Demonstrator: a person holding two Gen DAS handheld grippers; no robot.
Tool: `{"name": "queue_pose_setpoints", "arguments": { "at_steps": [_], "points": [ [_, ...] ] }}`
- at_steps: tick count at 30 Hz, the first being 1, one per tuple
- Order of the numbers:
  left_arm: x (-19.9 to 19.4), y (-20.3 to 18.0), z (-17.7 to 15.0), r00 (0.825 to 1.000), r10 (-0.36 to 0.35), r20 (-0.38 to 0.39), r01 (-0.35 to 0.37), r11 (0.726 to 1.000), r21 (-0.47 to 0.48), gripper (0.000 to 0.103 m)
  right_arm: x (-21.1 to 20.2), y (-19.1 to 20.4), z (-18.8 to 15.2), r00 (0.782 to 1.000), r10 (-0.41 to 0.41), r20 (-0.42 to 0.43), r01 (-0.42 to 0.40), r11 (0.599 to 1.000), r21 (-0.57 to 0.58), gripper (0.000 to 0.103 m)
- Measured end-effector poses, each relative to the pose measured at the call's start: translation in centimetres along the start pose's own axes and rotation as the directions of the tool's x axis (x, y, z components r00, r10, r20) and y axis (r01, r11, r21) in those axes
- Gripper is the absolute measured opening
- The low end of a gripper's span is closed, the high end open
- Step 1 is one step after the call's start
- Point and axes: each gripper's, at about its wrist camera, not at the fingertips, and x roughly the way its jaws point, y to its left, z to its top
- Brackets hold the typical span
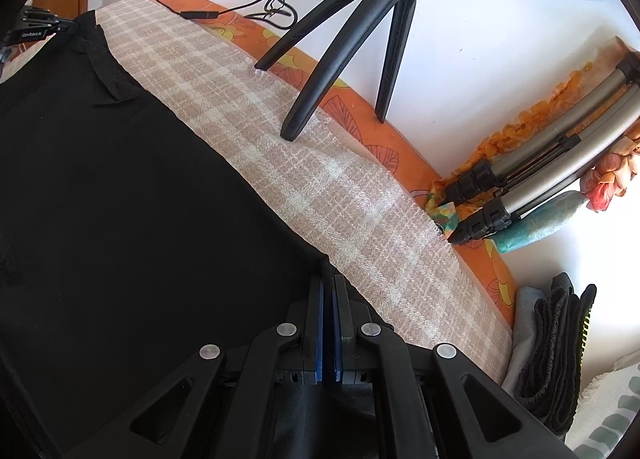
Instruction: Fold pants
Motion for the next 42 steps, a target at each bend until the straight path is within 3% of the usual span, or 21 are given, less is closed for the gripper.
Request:
{"name": "queue_pose_setpoints", "arguments": {
  "at_steps": [3, 6, 9, 13, 15, 19, 24, 30, 32, 33, 34, 35, 36, 39, 42],
  "points": [
    [0.2, -0.1, 0.2, 0.998, 0.068, -0.014, -0.068, 0.998, 0.008, 0.010, -0.1, -0.7, -0.3, 1.000, -0.018, 0.011, 0.018, 1.000, 0.024, 0.027],
    [-0.8, 1.2, 0.6, 0.997, 0.080, -0.003, -0.080, 0.996, -0.038, 0.021, -1.8, -3.1, -1.4, 0.999, 0.027, 0.046, -0.033, 0.991, 0.127, 0.041],
    [-3.2, 1.9, 0.6, 0.996, 0.083, 0.037, -0.080, 0.994, -0.077, 0.022, -4.4, -6.3, -3.6, 0.994, 0.053, 0.100, -0.075, 0.969, 0.235, 0.056],
    [-7.3, 0.3, 0.0, 0.995, 0.009, 0.104, -0.003, 0.999, -0.054, 0.026, -7.5, -11.1, -8.8, 0.988, 0.065, 0.140, -0.117, 0.907, 0.404, 0.059],
    [-9.1, -1.3, -0.5, 0.990, -0.042, 0.132, 0.047, 0.998, -0.032, 0.040, -8.2, -13.4, -12.2, 0.987, 0.072, 0.142, -0.134, 0.856, 0.499, 0.061],
    [-11.8, -6.1, -2.6, 0.976, -0.157, 0.149, 0.151, 0.987, 0.047, 0.041, -8.1, -16.1, -18.0, 0.992, 0.077, 0.103, -0.124, 0.789, 0.602, 0.061],
    [-13.1, -13.3, -5.3, 0.937, -0.332, 0.110, 0.315, 0.937, 0.151, 0.041, -5.5, -17.8, -21.2, 0.986, 0.140, 0.095, -0.167, 0.711, 0.683, 0.062],
    [-13.3, -22.5, -7.1, 0.865, -0.503, -0.007, 0.484, 0.830, 0.278, 0.041, -2.2, -17.8, -20.4, 0.961, 0.245, 0.129, -0.263, 0.667, 0.697, 0.070],
    [-13.5, -24.9, -7.6, 0.854, -0.519, -0.028, 0.498, 0.801, 0.334, 0.041, -1.3, -17.4, -19.8, 0.959, 0.258, 0.120, -0.267, 0.668, 0.694, 0.067],
    [-13.5, -25.9, -7.8, 0.857, -0.515, -0.035, 0.490, 0.791, 0.365, 0.041, -1.1, -17.2, -19.6, 0.959, 0.258, 0.119, -0.266, 0.669, 0.694, 0.047],
    [-13.5, -26.6, -8.1, 0.859, -0.510, -0.044, 0.485, 0.782, 0.391, 0.041, -1.1, -17.0, -19.5, 0.954, 0.268, 0.134, -0.283, 0.662, 0.694, 0.035],
    [-13.2, -27.1, -8.3, 0.856, -0.514, -0.062, 0.492, 0.770, 0.406, 0.041, -1.2, -16.8, -19.2, 0.955, 0.263, 0.135, -0.281, 0.659, 0.698, 0.031],
    [-12.9, -27.5, -8.4, 0.854, -0.514, -0.078, 0.497, 0.764, 0.411, 0.041, -1.6, -16.6, -19.0, 0.964, 0.234, 0.124, -0.252, 0.674, 0.694, 0.018],
    [-12.1, -28.0, -9.0, 0.867, -0.489, -0.097, 0.481, 0.770, 0.420, 0.041, -2.6, -16.4, -18.3, 0.983, 0.157, 0.095, -0.181, 0.738, 0.651, 0.004],
    [-11.6, -27.8, -9.4, 0.868, -0.488, -0.091, 0.479, 0.776, 0.410, 0.045, -2.8, -17.0, -18.3, 1.000, -0.005, 0.007, 0.000, 0.780, 0.626, 0.000]
  ]
}}
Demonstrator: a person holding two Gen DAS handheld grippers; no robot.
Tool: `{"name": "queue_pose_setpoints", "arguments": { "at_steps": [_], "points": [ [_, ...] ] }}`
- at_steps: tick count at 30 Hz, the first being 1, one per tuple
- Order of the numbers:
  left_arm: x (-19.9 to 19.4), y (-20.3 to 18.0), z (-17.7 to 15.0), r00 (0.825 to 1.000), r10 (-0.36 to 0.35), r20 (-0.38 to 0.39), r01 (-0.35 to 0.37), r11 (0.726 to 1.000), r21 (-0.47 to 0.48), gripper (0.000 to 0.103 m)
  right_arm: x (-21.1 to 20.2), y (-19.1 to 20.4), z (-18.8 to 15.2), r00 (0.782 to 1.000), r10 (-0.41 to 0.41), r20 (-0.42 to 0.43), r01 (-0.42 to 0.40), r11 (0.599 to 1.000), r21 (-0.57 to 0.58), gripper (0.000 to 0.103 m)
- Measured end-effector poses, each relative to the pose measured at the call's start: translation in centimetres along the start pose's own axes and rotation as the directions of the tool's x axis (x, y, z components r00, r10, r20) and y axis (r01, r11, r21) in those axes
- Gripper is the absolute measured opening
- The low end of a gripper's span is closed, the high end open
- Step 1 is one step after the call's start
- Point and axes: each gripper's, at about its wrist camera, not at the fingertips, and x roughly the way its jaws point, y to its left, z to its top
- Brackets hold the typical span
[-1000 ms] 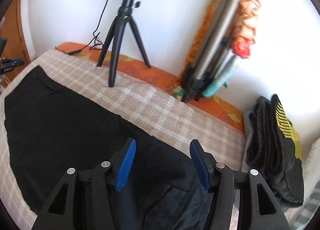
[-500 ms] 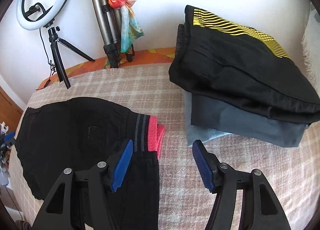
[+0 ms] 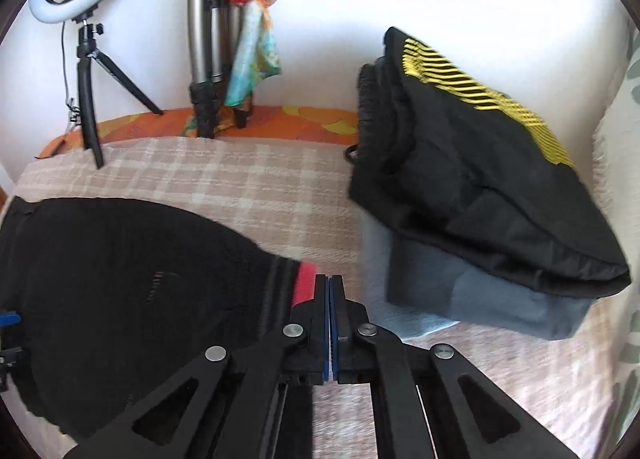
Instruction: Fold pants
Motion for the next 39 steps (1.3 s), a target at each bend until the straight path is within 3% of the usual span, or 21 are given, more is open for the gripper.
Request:
{"name": "queue_pose_setpoints", "arguments": {
  "at_steps": [4, 6, 9, 15, 19, 20, 22, 28, 33, 39],
  "points": [
    [-0.5, 0.3, -0.3, 1.000, 0.029, 0.007, -0.029, 1.000, -0.008, 0.047, -1.1, -0.3, 0.2, 0.998, 0.054, 0.012, -0.054, 0.999, -0.002, 0.011],
    [-0.8, 0.8, -0.4, 0.999, 0.040, 0.008, -0.040, 0.999, -0.030, 0.047, -2.5, 0.9, 0.0, 0.997, 0.068, 0.033, -0.066, 0.997, -0.049, 0.027],
    [-2.5, 2.1, -1.1, 0.997, 0.062, 0.038, -0.059, 0.995, -0.086, 0.047, -5.0, 4.0, -0.9, 0.989, 0.141, 0.043, -0.134, 0.982, -0.133, 0.034],
    [-5.8, 5.5, -3.3, 0.990, 0.123, 0.070, -0.106, 0.972, -0.208, 0.047, -8.9, 13.0, -4.4, 0.948, 0.319, 0.011, -0.297, 0.894, -0.335, 0.035],
    [-8.2, 8.3, -5.8, 0.981, 0.181, 0.074, -0.148, 0.933, -0.328, 0.047, -8.4, 18.3, -6.8, 0.938, 0.343, -0.045, -0.328, 0.841, -0.430, 0.035],
    [-8.7, 9.1, -6.5, 0.979, 0.193, 0.070, -0.156, 0.921, -0.358, 0.052, -8.0, 19.0, -7.3, 0.941, 0.334, -0.058, -0.324, 0.838, -0.439, 0.035],
    [-9.8, 11.0, -8.0, 0.975, 0.215, 0.057, -0.171, 0.889, -0.424, 0.058, -6.9, 19.9, -8.1, 0.943, 0.320, -0.087, -0.325, 0.837, -0.441, 0.035],
    [-13.2, 17.8, -12.4, 0.965, 0.261, 0.018, -0.198, 0.775, -0.600, 0.059, -4.8, 20.3, -9.2, 0.951, 0.278, -0.135, -0.309, 0.856, -0.414, 0.035],
    [-15.0, 23.5, -15.8, 0.957, 0.291, -0.003, -0.195, 0.633, -0.749, 0.060, -4.8, 20.4, -8.9, 0.954, 0.261, -0.148, -0.299, 0.866, -0.401, 0.035],
    [-14.2, 27.6, -19.0, 0.980, 0.199, -0.002, -0.097, 0.472, -0.876, 0.061, -6.6, 21.3, -8.9, 0.962, 0.247, -0.113, -0.271, 0.869, -0.413, 0.035]
  ]
}}
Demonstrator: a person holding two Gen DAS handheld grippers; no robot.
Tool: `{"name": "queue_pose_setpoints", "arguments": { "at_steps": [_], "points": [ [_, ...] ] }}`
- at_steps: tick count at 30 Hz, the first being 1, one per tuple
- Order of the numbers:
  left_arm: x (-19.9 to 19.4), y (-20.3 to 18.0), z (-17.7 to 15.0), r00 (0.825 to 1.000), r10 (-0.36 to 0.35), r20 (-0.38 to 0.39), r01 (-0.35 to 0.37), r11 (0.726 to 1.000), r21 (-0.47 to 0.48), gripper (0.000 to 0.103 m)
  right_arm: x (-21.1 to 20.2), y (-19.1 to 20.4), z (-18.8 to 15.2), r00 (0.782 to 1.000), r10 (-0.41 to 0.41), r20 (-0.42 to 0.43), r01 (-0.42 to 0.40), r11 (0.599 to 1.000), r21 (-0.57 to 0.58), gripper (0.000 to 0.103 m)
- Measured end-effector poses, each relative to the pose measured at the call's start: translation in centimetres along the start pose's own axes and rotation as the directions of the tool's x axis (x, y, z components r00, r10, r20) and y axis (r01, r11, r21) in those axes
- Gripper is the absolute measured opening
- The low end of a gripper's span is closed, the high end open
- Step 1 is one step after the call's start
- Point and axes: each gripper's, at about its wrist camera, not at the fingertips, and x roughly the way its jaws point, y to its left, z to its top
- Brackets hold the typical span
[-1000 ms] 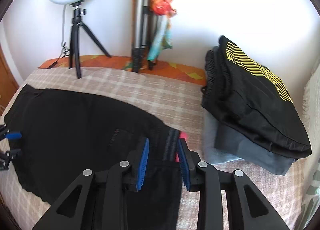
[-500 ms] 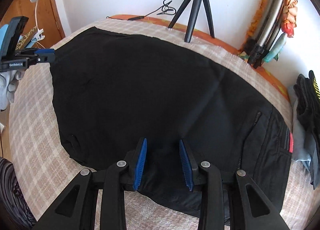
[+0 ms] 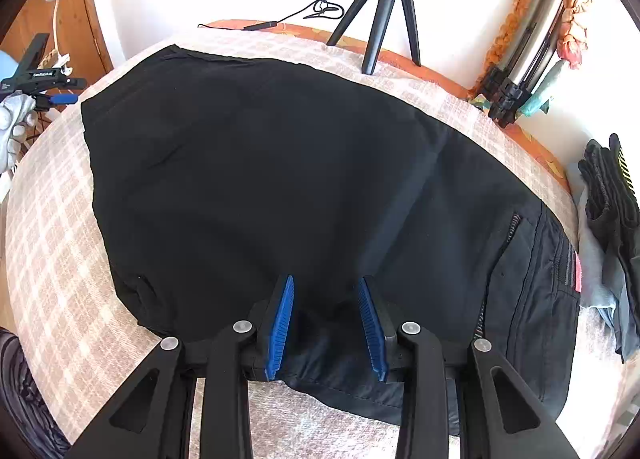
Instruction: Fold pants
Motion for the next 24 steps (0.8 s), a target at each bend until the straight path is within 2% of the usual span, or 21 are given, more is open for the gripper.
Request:
{"name": "queue_pose_setpoints", "arguments": {
  "at_steps": [3, 6, 9, 20, 22, 23, 24],
  "points": [
    [0.7, 0.7, -0.2, 0.999, -0.045, -0.022, 0.043, 0.997, -0.068, 0.061, -0.6, 0.4, 0.3, 1.000, 0.002, 0.011, -0.002, 1.000, 0.001, 0.035],
    [1.0, 0.7, -0.8, 0.998, -0.047, -0.033, 0.044, 0.994, -0.101, 0.061, -0.8, 0.5, 0.8, 1.000, 0.004, 0.016, -0.004, 1.000, 0.004, 0.035],
    [1.2, 0.8, -1.3, 0.996, -0.085, -0.033, 0.079, 0.986, -0.147, 0.061, -1.0, 0.3, 1.1, 0.999, 0.028, 0.022, -0.028, 0.999, 0.024, 0.035],
    [2.1, 0.0, -1.1, 0.998, -0.045, 0.047, 0.052, 0.988, -0.146, 0.058, -2.2, 0.7, 2.7, 0.997, 0.036, 0.065, -0.038, 0.999, 0.029, 0.035],
    [2.1, -0.4, -1.4, 0.998, -0.024, 0.065, 0.032, 0.992, -0.121, 0.048, -2.5, 1.1, 3.7, 0.996, 0.044, 0.079, -0.046, 0.999, 0.027, 0.035],
    [2.3, -0.6, -1.5, 0.998, -0.018, 0.067, 0.025, 0.994, -0.109, 0.030, -2.7, 1.3, 4.2, 0.995, 0.053, 0.085, -0.055, 0.998, 0.025, 0.035],
    [2.4, -0.6, -1.7, 0.997, -0.033, 0.065, 0.040, 0.993, -0.107, 0.026, -2.9, 1.7, 4.9, 0.994, 0.066, 0.092, -0.068, 0.997, 0.023, 0.035]
  ]
}}
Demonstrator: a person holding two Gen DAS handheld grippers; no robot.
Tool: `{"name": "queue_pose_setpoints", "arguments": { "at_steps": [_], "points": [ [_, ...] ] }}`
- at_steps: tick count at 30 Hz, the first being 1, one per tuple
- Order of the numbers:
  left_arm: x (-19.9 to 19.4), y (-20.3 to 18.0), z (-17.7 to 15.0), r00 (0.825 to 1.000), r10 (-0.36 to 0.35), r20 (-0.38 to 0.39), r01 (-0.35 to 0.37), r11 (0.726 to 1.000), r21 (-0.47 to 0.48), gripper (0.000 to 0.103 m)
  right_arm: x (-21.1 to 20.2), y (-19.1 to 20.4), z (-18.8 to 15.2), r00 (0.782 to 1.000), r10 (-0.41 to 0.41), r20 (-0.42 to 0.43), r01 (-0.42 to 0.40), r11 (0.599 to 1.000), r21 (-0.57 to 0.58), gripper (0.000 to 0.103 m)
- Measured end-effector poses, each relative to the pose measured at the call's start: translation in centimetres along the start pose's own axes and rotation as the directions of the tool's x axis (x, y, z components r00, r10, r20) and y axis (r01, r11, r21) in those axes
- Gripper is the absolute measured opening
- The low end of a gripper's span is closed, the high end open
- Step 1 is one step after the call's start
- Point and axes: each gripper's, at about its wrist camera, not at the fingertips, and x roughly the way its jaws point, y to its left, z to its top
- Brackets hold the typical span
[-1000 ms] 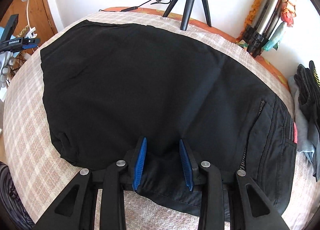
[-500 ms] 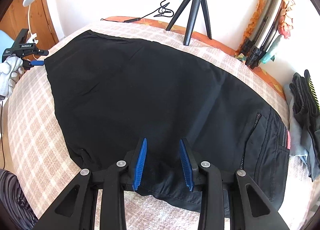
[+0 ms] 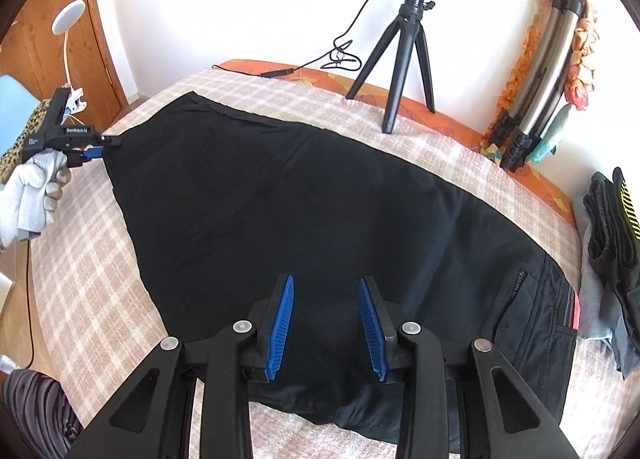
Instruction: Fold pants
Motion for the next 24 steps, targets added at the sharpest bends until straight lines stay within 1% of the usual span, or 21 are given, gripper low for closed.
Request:
{"name": "queue_pose_setpoints", "arguments": {
  "at_steps": [1, 3, 4, 7, 9, 10, 12, 16, 19, 23, 24],
  "points": [
    [-0.1, 0.0, -0.1, 1.000, -0.008, 0.014, 0.008, 1.000, 0.004, 0.025, 0.0, 0.3, 0.7, 1.000, 0.012, 0.005, -0.012, 1.000, 0.001, 0.036],
    [-0.3, -0.4, -0.3, 0.999, -0.014, 0.039, 0.013, 0.999, 0.045, 0.017, 0.2, 1.1, 2.2, 0.999, 0.038, 0.013, -0.038, 0.999, -0.004, 0.038],
    [-0.5, -0.8, -0.5, 0.998, -0.022, 0.054, 0.018, 0.997, 0.074, 0.016, 0.4, 1.5, 3.1, 0.999, 0.051, 0.015, -0.051, 0.999, -0.005, 0.039],
    [-1.1, -2.2, -1.1, 0.995, -0.037, 0.089, 0.021, 0.984, 0.176, 0.013, 1.4, 2.9, 5.9, 0.996, 0.091, 0.020, -0.091, 0.996, -0.009, 0.046],
    [-1.4, -3.0, -1.4, 0.994, -0.045, 0.104, 0.019, 0.972, 0.233, 0.012, 2.2, 4.2, 8.1, 0.993, 0.117, 0.026, -0.117, 0.993, -0.010, 0.057],
    [-1.5, -3.3, -1.6, 0.993, -0.053, 0.110, 0.024, 0.967, 0.252, 0.012, 2.7, 4.8, 9.2, 0.991, 0.134, 0.026, -0.134, 0.991, -0.007, 0.060],
    [-1.8, -3.8, -1.9, 0.991, -0.065, 0.117, 0.029, 0.958, 0.285, 0.010, 3.8, 6.3, 11.3, 0.985, 0.174, 0.019, -0.174, 0.985, -0.004, 0.061],
    [-2.2, -5.3, -2.4, 0.988, -0.070, 0.136, 0.014, 0.928, 0.373, 0.010, 6.6, 10.0, 16.0, 0.963, 0.270, -0.009, -0.270, 0.963, -0.011, 0.062],
    [-2.3, -6.1, -2.8, 0.986, -0.083, 0.143, 0.017, 0.909, 0.416, 0.010, 9.5, 13.1, 19.3, 0.942, 0.332, -0.051, -0.333, 0.943, -0.010, 0.064],
    [-2.0, -6.4, -3.0, 0.986, -0.098, 0.136, 0.029, 0.900, 0.435, 0.010, 13.4, 17.3, 22.6, 0.908, 0.403, -0.114, -0.406, 0.914, -0.005, 0.064],
    [-1.9, -6.4, -3.1, 0.986, -0.100, 0.135, 0.032, 0.900, 0.434, 0.010, 14.3, 18.4, 23.2, 0.907, 0.402, -0.126, -0.406, 0.914, -0.004, 0.064]
  ]
}}
